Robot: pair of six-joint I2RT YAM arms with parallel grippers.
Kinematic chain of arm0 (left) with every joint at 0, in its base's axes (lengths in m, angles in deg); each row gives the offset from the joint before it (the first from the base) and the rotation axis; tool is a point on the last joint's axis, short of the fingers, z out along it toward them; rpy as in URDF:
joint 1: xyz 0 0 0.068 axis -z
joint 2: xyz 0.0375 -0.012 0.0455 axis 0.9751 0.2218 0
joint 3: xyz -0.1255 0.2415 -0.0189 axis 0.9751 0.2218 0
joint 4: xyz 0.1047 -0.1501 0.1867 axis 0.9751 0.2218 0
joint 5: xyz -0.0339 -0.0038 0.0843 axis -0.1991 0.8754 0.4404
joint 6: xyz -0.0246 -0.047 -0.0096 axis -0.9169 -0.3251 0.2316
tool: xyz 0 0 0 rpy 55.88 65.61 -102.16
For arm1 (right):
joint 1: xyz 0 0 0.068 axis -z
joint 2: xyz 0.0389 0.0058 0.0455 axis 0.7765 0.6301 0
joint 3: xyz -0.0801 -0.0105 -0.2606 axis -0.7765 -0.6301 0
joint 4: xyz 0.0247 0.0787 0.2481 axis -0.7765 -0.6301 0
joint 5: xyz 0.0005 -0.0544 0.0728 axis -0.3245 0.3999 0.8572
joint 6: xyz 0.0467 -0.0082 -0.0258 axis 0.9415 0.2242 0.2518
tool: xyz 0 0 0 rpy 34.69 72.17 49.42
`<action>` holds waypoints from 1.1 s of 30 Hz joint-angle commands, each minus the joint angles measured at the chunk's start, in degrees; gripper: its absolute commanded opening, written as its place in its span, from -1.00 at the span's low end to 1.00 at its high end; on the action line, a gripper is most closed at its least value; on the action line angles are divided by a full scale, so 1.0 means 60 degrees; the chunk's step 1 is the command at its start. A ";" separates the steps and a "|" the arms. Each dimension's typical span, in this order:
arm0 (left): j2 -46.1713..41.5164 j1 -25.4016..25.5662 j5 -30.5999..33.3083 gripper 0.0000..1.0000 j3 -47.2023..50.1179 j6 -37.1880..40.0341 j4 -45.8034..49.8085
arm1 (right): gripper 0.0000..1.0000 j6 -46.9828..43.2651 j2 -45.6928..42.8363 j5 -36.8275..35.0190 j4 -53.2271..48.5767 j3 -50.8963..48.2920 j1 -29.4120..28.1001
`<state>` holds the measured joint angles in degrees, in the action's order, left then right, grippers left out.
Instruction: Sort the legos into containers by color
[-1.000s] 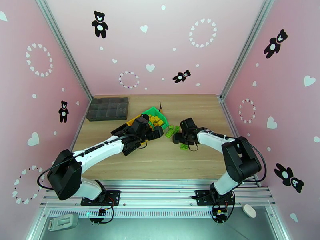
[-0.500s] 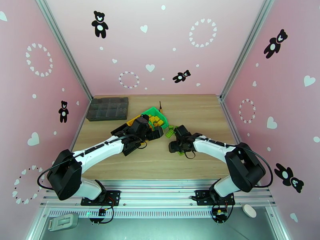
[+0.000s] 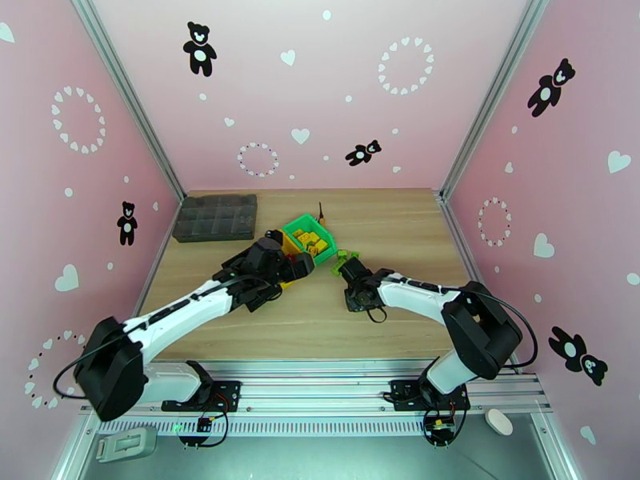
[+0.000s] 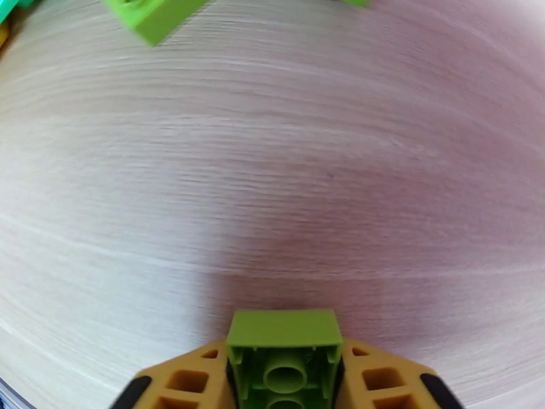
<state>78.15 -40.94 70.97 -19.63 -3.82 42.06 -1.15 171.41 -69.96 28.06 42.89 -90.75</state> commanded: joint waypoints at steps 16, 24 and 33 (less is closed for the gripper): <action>-0.2182 -0.4541 -0.1142 0.97 0.0826 0.0942 0.1731 | -0.74 -0.0069 0.2907 0.2799 0.0952 0.5136 -0.2062; -0.2495 -0.6574 -0.2351 0.97 0.1001 0.0997 0.1789 | -0.73 0.0016 0.4852 0.3274 0.0840 0.7827 -0.2527; -0.2846 -0.7369 -0.3053 0.97 0.1240 0.0943 0.1806 | -0.32 0.0004 0.6408 0.3579 0.0532 1.0187 -0.2545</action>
<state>62.33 -84.63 55.63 -13.05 1.17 51.93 -1.12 207.89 -49.99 32.89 99.85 -105.92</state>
